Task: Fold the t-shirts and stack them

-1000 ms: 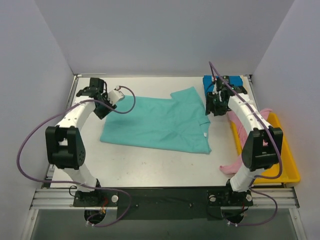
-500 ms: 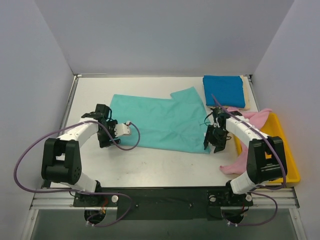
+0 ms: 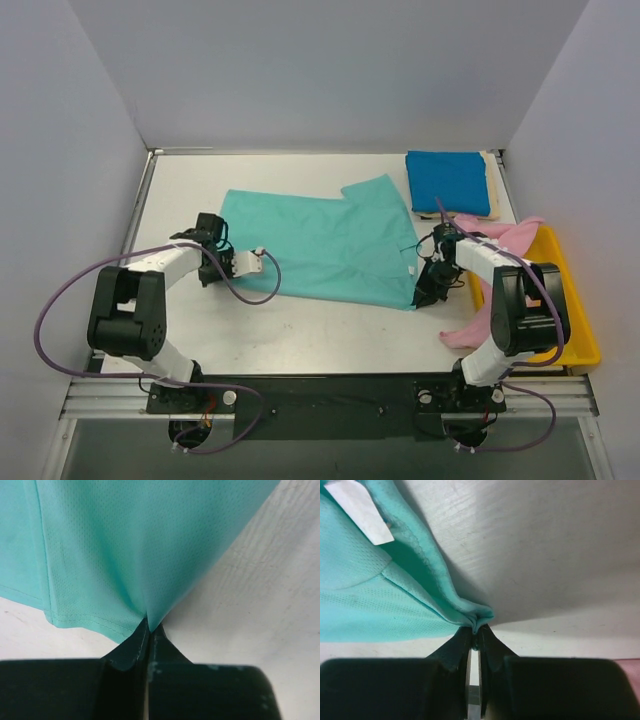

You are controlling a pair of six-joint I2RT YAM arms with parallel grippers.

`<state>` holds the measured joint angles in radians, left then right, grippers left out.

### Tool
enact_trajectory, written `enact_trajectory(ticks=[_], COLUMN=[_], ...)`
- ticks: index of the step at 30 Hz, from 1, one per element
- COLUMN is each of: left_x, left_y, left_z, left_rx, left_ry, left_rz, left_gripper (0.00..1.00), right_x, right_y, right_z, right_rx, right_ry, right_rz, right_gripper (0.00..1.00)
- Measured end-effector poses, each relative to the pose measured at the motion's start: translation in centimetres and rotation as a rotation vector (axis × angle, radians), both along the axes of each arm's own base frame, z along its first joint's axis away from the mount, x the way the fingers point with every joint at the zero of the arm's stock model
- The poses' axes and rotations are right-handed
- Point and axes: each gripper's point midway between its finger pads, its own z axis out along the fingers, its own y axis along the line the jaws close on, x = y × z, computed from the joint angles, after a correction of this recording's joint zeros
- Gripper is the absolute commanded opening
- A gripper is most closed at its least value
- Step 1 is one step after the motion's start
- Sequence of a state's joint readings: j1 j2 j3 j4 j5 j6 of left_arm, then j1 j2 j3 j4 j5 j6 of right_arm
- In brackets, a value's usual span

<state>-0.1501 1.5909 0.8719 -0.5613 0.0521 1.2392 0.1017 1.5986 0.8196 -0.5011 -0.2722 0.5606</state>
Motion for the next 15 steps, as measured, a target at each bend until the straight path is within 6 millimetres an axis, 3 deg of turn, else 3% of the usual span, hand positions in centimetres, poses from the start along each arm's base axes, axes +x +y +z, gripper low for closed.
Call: enact_trajectory(ticks=[5, 12, 15], left_x=[-1.9, -8.4, -11.2], left_y=[0.0, -0.3, -0.3], left_z=[0.0, 1.4, 1.7], left_rx=[0.004, 0.022, 0.029], left_ry=[0.067, 0.232, 0.293], left_rz=[0.005, -0.003, 0.002], left_gripper=[0.00, 0.00, 0.14], right_x=[-0.6, -2.9, -4.1], right_y=[-0.3, -0.6, -0.9], right_z=[0.2, 1.4, 1.6], right_rx=[0.017, 0.009, 0.000], right_ry=[0.002, 0.024, 0.038], right_rz=[-0.040, -0.044, -0.047], right_gripper=[0.00, 0.00, 0.03])
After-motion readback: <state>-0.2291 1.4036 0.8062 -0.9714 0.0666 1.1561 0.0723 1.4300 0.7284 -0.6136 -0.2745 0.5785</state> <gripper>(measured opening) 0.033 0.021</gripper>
